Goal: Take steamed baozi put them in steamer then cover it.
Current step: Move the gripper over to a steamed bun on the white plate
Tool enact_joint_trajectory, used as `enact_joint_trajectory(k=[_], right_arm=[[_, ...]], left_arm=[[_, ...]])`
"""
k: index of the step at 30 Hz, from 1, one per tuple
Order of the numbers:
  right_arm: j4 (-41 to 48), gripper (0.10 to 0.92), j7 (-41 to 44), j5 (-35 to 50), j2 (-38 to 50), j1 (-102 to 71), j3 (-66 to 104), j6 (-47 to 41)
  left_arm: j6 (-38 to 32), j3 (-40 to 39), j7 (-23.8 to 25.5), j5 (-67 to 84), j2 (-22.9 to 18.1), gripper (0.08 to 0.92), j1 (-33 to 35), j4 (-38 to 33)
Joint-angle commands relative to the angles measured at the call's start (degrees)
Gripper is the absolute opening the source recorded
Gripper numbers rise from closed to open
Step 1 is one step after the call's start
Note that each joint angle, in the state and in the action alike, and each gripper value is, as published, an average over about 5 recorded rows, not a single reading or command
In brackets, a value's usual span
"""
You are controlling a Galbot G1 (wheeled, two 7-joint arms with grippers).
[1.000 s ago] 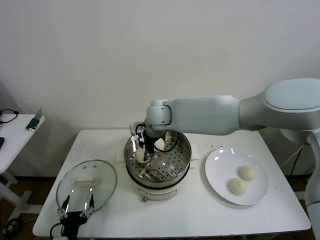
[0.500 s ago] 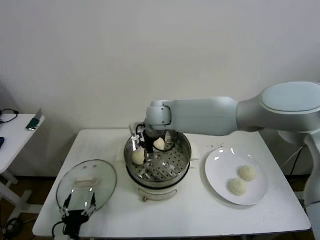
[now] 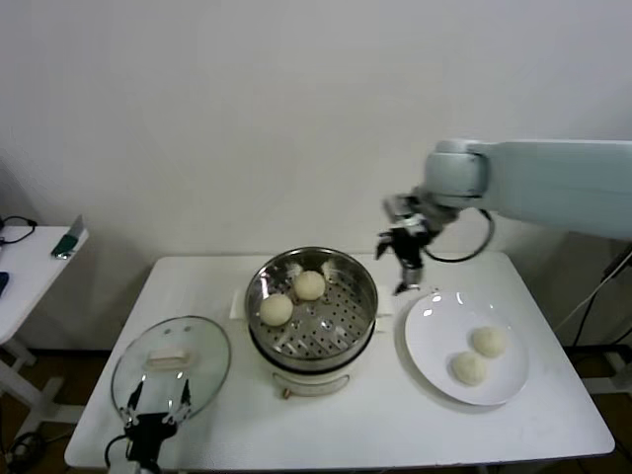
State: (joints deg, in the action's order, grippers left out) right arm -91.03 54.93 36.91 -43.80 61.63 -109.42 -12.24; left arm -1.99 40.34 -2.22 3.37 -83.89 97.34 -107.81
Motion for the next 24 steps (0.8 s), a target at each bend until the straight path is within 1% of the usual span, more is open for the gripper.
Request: enact_joint_trajectory(k=[1, 7, 14, 24], right_arm=[[-6.6, 0.823, 2.0, -12.6, 19.7, 0.4, -9.9, 2.8], [-3.8, 0.823, -0.7, -19.4, 23.4, -17.2, 3.5, -0.1], [0.8, 0.823, -3.4, -24.0, 23.2, -36.4, 20.8, -2.7], [6.5, 0.823, -6.0, -25.7, 19.9, -48.3, 32.2, -4.3]], left_arm=[[0.0, 0.0, 0.0, 0.0, 0.1, 0.823, 0.0, 0.3], [-0.1, 0.2, 0.0, 0.0, -0.2, 0.823, 0.3, -0.1], [-0.3, 0.6, -0.1, 0.1, -0.5, 0.823, 0.8, -0.5], [-0.4, 0.7, -0.1, -0.1, -0.7, 0.823, 1.1, -0.3]])
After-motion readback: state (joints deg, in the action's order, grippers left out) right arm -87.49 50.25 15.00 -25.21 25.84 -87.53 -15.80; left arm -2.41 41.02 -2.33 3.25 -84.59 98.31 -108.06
